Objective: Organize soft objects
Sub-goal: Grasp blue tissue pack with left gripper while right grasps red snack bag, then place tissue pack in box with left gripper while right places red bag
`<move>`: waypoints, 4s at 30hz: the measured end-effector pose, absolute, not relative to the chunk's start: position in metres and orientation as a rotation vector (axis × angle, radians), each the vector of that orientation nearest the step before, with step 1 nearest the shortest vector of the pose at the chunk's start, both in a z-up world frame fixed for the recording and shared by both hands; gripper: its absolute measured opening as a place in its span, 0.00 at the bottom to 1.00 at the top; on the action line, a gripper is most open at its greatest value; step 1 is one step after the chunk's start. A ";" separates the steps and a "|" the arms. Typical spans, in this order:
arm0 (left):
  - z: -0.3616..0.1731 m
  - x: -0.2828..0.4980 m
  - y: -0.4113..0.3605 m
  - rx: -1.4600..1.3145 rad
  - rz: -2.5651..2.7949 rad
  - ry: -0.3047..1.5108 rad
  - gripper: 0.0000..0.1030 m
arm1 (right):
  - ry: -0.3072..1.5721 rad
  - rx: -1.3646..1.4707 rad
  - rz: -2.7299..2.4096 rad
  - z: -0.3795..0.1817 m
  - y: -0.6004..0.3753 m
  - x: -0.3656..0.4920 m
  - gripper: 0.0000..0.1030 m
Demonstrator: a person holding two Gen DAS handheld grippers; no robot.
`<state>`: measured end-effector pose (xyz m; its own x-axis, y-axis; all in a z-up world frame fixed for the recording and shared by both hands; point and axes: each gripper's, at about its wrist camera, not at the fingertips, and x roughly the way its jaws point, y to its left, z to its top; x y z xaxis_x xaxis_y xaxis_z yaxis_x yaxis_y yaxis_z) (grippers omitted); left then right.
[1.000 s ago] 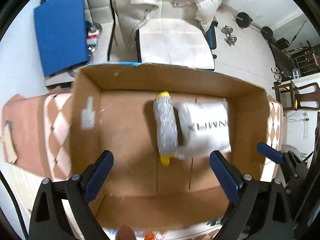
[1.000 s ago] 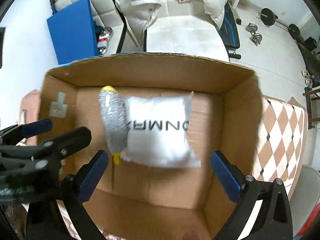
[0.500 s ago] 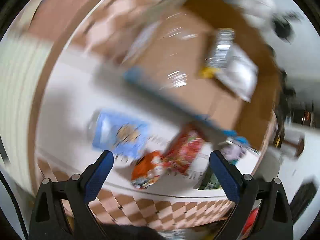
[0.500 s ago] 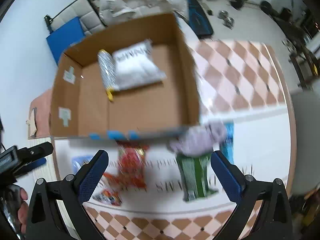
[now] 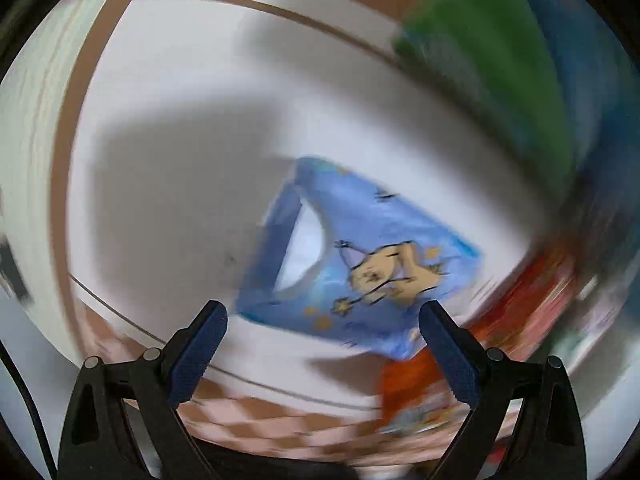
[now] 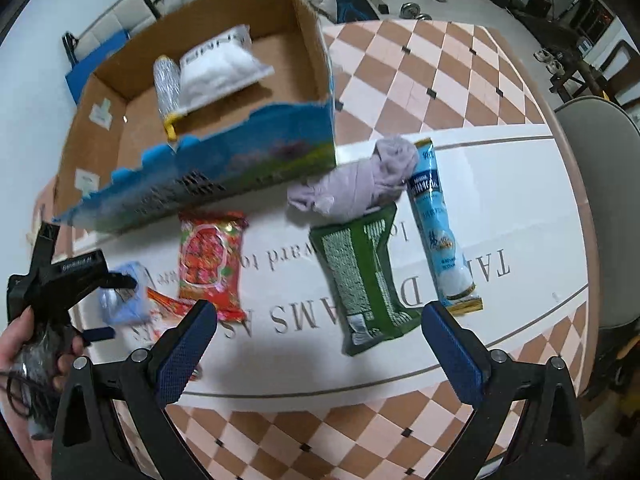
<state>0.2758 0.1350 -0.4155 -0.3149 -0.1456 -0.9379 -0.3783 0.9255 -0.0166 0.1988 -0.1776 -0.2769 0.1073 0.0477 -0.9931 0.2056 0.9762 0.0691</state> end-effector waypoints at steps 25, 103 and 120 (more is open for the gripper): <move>-0.440 0.268 0.134 -0.611 0.219 1.928 0.95 | 1.566 0.163 -0.105 -0.306 -0.172 0.214 1.00; -0.306 0.499 0.066 -0.060 -0.130 1.617 0.34 | 1.581 0.100 0.045 -0.285 -0.083 0.385 0.46; -0.359 0.521 0.067 -0.038 -0.108 1.730 0.39 | 1.756 0.102 0.037 -0.364 -0.089 0.398 0.47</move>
<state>0.5210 0.0669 -0.3593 -0.1621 -0.0869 -0.9829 0.0361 0.9949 -0.0939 0.3981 -0.0895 -0.3638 -0.1833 0.0893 -0.9790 0.0483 0.9955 0.0818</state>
